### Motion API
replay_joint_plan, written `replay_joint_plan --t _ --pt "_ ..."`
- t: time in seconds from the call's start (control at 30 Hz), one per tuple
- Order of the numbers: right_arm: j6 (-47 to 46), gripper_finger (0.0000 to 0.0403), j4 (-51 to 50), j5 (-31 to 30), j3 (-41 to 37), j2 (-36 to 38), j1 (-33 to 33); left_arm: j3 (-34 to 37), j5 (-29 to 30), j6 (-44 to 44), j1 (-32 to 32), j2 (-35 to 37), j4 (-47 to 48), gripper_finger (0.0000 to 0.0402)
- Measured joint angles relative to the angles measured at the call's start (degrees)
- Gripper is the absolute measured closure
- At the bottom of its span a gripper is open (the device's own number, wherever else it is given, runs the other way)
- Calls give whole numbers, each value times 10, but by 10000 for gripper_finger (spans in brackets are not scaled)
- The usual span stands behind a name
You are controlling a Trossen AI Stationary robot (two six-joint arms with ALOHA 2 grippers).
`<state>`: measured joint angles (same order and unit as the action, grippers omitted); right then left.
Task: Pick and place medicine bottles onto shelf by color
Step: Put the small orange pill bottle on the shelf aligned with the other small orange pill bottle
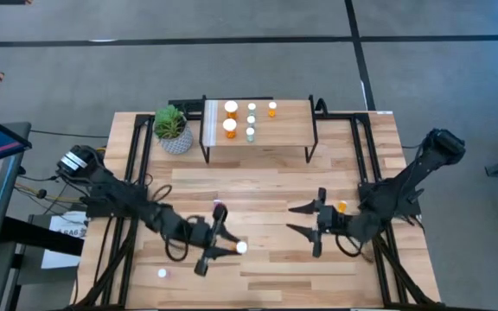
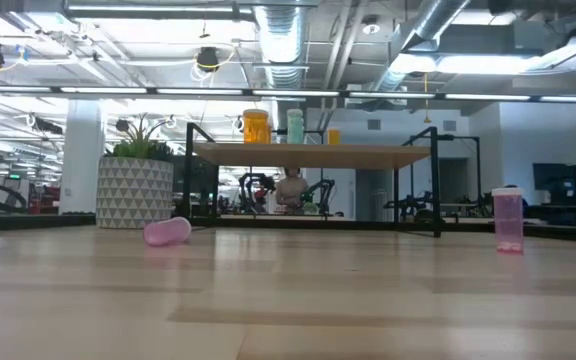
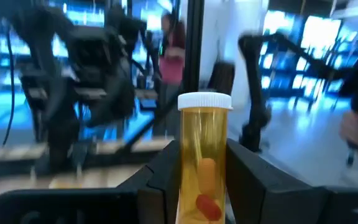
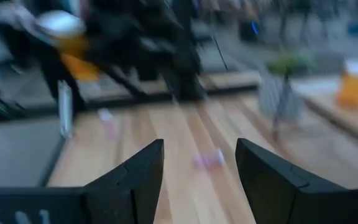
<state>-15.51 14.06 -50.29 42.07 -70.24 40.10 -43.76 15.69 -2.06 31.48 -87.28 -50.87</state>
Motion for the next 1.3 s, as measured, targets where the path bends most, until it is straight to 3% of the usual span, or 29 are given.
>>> replay_joint_plan --t 0.1,0.2,0.43,0.6,0.93,1.3 --pt "110 182 186 52 -39 -6 -12 7 -38 5 -32 5 -40 310" --pt "166 182 296 129 -57 -22 -40 7 -55 4 -62 3 -40 309" --pt "155 182 373 271 -58 -88 -122 7 -59 -28 -112 -17 -46 308" --pt "153 174 411 334 -33 -133 -161 7 -65 -47 -126 -38 -67 308" --pt "143 125 400 355 2 -153 -170 7 -68 -47 -126 -38 -62 308" --pt "98 121 397 355 1 -154 -189 7 -68 -53 -126 -38 -57 308"
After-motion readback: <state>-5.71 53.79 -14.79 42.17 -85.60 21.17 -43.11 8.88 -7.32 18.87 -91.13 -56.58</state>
